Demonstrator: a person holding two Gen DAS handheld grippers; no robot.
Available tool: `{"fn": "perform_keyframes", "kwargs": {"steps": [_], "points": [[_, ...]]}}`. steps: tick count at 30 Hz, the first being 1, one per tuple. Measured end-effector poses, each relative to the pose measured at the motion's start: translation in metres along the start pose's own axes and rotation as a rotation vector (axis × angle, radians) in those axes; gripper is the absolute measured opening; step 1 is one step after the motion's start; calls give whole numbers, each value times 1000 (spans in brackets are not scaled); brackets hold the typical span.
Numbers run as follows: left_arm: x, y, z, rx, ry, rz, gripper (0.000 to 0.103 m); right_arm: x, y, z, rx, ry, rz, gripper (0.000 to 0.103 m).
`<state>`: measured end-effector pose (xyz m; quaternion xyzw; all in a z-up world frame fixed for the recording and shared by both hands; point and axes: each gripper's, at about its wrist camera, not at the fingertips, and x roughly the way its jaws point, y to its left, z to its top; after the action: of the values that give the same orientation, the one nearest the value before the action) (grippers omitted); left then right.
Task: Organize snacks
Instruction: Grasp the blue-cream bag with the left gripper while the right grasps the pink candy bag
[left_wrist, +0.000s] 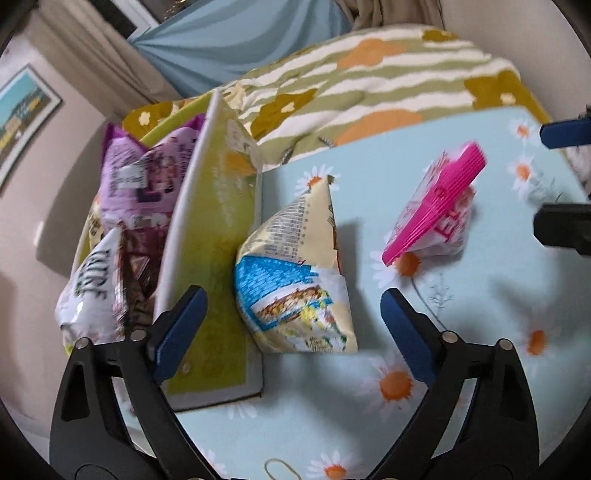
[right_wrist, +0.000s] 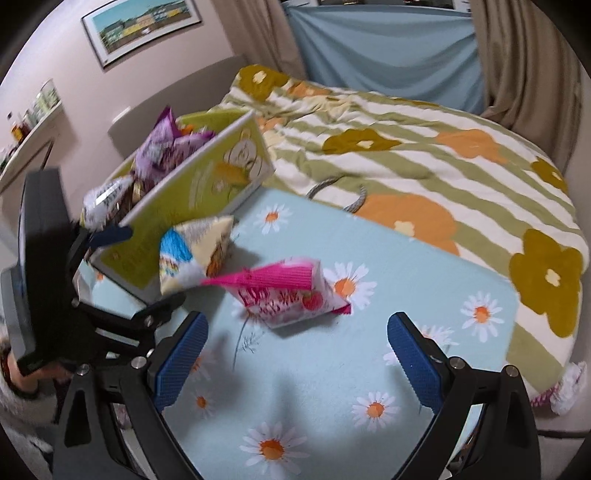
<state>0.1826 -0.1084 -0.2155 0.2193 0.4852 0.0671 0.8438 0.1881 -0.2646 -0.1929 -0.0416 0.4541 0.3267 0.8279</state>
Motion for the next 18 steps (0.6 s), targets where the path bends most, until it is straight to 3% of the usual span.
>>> {"fn": "perform_keyframes", "kwargs": {"steps": [11,14,15,18], "points": [[49,-27,7,142,73,143,93,36,-14,-7,-120,29,48,97],[55,-32,10,180,72,179,86,46,-12,-8,-153,38,61,97],[57,-34,12,189,71,187,78,48,-12,-9,-162,39,61,97],[59,-33,16,209,69,184,75,59,-8,-9,-195,40,76,97]]}}
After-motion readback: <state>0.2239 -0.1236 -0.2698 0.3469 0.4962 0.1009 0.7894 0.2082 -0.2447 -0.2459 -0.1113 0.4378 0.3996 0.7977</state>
